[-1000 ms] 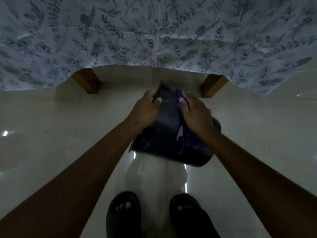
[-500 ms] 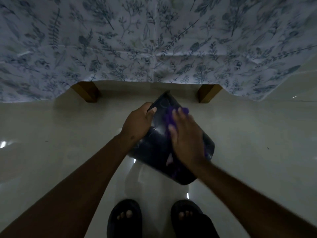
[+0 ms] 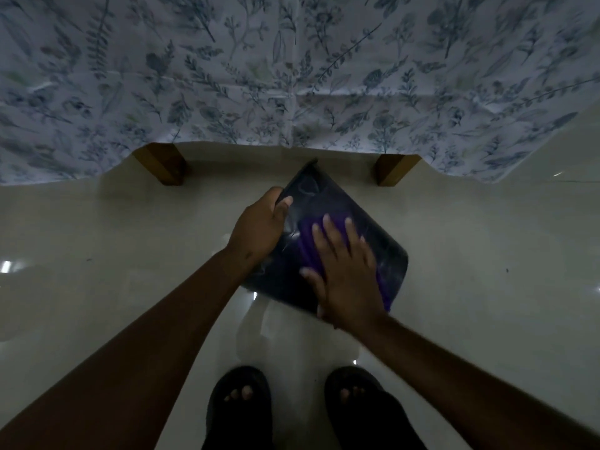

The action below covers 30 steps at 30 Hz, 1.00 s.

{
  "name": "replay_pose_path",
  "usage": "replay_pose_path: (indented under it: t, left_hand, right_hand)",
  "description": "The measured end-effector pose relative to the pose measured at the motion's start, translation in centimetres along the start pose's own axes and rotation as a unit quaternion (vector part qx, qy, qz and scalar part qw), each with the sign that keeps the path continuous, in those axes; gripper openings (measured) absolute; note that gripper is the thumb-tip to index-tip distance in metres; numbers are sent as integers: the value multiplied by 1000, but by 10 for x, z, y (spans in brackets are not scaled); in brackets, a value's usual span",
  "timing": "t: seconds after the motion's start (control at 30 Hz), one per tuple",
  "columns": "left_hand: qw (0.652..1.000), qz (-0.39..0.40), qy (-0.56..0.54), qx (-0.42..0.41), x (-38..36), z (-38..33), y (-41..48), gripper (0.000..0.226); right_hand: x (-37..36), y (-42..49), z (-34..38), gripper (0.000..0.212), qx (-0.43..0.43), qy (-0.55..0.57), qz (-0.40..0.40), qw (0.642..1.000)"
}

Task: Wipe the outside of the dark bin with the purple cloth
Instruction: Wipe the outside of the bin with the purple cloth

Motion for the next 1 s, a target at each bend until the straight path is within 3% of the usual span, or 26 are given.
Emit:
replay_pose_path:
  t: [0.1,0.2,0.27,0.37,0.5,0.6,0.83,1.0]
  left_hand:
    - [1000,-15,-6,-1,0,-6,4,34]
    - [1000,-17,-4,4,1,-10,9,34]
    - [1000,-11,10,20,-1,-8,11,35]
    - [997,4,55,50,-4,-8,22,35]
    - [997,9,68,44,-3,-22,33,33]
    - [998,-35,58,16,-2,-19,21,31]
    - [997,-70,37,-3,0,-4,-7,35]
    - [997,-65,27,13,-2,4,-18,38]
  right_hand:
    - [25,54,-26,63,-62,54,-62,995]
    - [43,111,-65,59,-199,202,0,959]
    - [45,120,-71,57,-248,232,22,940]
    - [31,79,-41,58,-188,124,-58,973]
    - [-4,3,9,73,-50,-22,-27,998]
    - [-9,3,13,71,-37,-29,-37,998]
    - [31,91,-20,57,-169,90,-86,978]
    - [33,126,-71,61,-310,232,76,919]
Point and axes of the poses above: each hand's wrist, its own y-axis towards the middle knuckle, its own x-axis out of the back of the hand, z = x × y, the point moved 2 cm from there along y, towards the middle knuckle, and after that the axes turned 14 degrees about y, right-handed, at the moved point
